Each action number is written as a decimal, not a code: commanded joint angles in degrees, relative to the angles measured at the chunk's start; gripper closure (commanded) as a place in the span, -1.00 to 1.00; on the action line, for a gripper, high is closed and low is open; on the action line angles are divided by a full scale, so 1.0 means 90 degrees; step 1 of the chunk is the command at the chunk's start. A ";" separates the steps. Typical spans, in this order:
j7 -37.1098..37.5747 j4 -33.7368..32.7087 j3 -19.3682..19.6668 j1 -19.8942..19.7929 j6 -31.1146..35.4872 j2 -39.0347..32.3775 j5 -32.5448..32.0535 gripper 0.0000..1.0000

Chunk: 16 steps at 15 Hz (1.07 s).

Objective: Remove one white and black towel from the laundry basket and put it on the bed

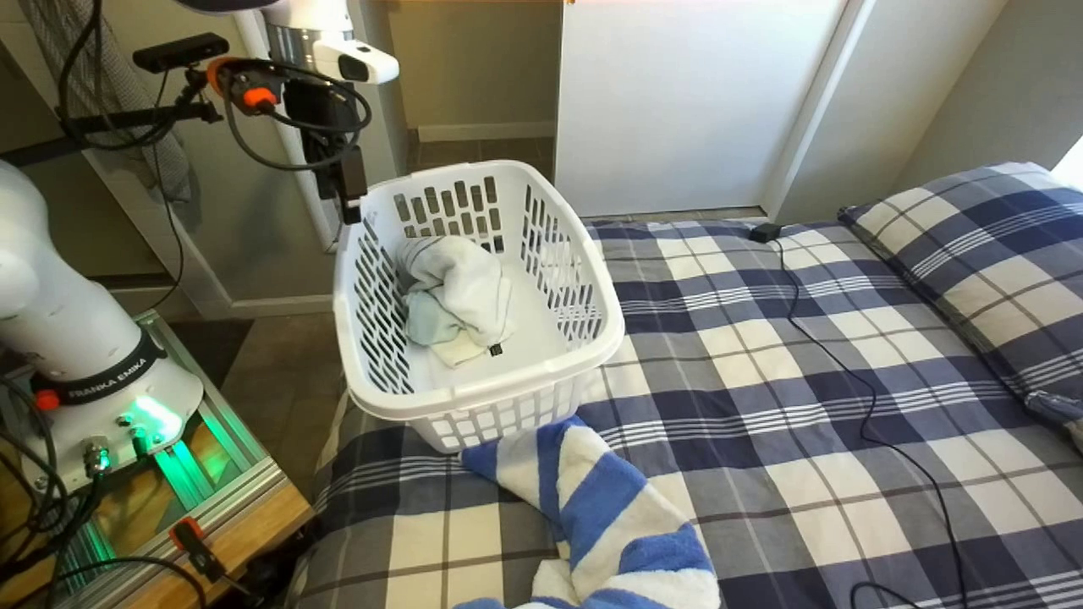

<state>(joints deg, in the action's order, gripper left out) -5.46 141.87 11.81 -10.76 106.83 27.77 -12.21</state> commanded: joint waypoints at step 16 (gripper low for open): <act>0.1057 -0.1626 -0.0267 0.0401 0.1988 -0.4036 0.2388 -1.00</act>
<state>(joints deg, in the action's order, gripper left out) 0.67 130.28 10.67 -7.03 122.79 -3.09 8.97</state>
